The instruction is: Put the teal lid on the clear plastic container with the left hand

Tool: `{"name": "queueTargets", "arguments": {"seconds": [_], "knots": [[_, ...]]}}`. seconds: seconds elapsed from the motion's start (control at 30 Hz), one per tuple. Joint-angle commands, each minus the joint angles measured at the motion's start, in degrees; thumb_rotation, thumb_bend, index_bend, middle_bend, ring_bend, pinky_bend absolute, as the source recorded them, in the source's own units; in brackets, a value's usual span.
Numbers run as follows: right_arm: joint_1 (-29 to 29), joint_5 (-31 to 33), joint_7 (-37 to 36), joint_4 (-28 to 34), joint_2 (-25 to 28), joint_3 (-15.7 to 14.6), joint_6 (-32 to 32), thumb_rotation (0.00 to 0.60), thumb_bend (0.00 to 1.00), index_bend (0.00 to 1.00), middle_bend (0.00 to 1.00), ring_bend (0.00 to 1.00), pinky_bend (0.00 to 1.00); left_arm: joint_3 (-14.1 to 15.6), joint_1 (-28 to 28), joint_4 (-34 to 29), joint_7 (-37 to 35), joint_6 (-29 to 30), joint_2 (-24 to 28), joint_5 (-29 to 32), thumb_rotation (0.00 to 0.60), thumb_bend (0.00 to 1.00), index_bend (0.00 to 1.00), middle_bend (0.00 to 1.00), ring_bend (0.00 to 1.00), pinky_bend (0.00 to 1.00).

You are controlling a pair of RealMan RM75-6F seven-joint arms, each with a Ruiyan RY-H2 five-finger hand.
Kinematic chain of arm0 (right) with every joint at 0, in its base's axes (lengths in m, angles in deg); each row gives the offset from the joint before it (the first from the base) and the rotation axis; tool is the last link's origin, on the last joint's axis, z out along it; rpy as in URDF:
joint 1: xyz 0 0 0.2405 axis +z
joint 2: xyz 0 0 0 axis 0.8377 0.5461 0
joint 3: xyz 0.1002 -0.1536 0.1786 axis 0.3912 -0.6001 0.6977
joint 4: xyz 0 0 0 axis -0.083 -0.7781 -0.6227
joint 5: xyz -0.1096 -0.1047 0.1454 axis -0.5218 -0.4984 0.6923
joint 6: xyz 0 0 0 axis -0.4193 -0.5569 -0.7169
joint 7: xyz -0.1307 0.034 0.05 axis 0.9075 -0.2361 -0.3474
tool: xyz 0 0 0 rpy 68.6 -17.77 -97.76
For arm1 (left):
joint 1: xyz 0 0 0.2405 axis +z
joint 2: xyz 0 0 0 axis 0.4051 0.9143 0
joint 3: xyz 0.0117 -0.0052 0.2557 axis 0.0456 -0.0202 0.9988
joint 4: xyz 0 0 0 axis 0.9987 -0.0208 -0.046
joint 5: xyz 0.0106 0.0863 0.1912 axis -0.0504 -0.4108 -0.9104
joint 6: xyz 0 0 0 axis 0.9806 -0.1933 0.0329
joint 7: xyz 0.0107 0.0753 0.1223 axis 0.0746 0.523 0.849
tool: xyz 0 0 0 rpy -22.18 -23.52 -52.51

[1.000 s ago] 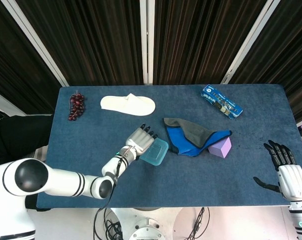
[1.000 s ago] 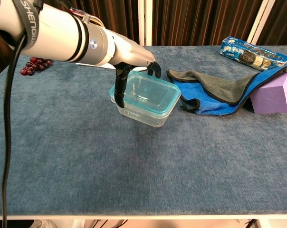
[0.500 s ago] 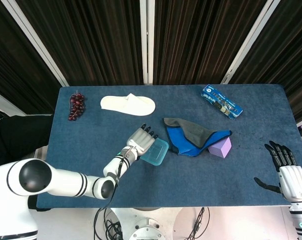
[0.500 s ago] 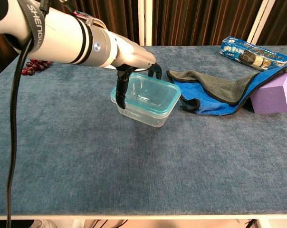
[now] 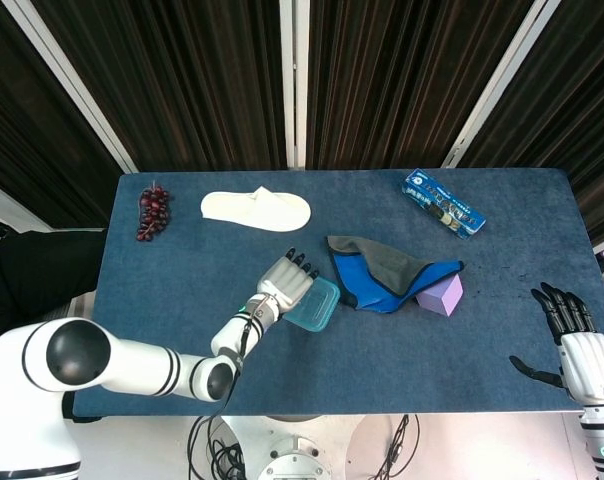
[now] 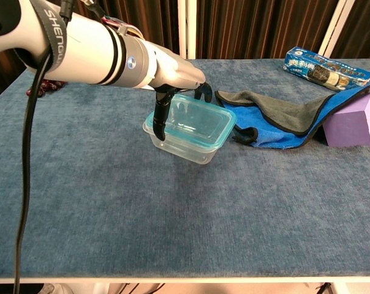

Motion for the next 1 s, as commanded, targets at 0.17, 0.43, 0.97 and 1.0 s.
{"name": "queueTargets", "arguments": {"seconds": [0.17,0.43,0.97,1.0], "knots": [[-0.19,0.04,-0.33,-0.30,-0.07,-0.03,-0.21,0.600,0.06,0.00,0.02,0.00,0.00,0.20,-0.08,-0.05,0.89,0.82,-0.40,0.66,0.600,0.15,0.27,0.13,0.00,0.01],[-0.22,-0.22,-0.52,-0.49,-0.18,-0.07,-0.37,0.600,0.06,0.00,0.02,0.00,0.00,-0.04,-0.35,-0.76,2.32,2.05,-1.00,0.89,0.600,0.15,0.25,0.13,0.00,0.01],[-0.51,-0.30,-1.26,-1.21,-0.42,-0.08,-0.83,0.600,0.06,0.00,0.02,0.00,0.00,-0.70,-0.13,-1.25,3.75,3.14,-1.57,2.79,0.600,0.11,0.10,0.08,0.00,0.01],[-0.54,-0.28,-1.28,-1.23,-0.43,-0.10,-0.83,0.600,0.06,0.00,0.02,0.00,0.00,-0.75,-0.08,-1.29,3.79,3.28,-1.59,2.78,0.600,0.10,0.09,0.07,0.00,0.01]]}}
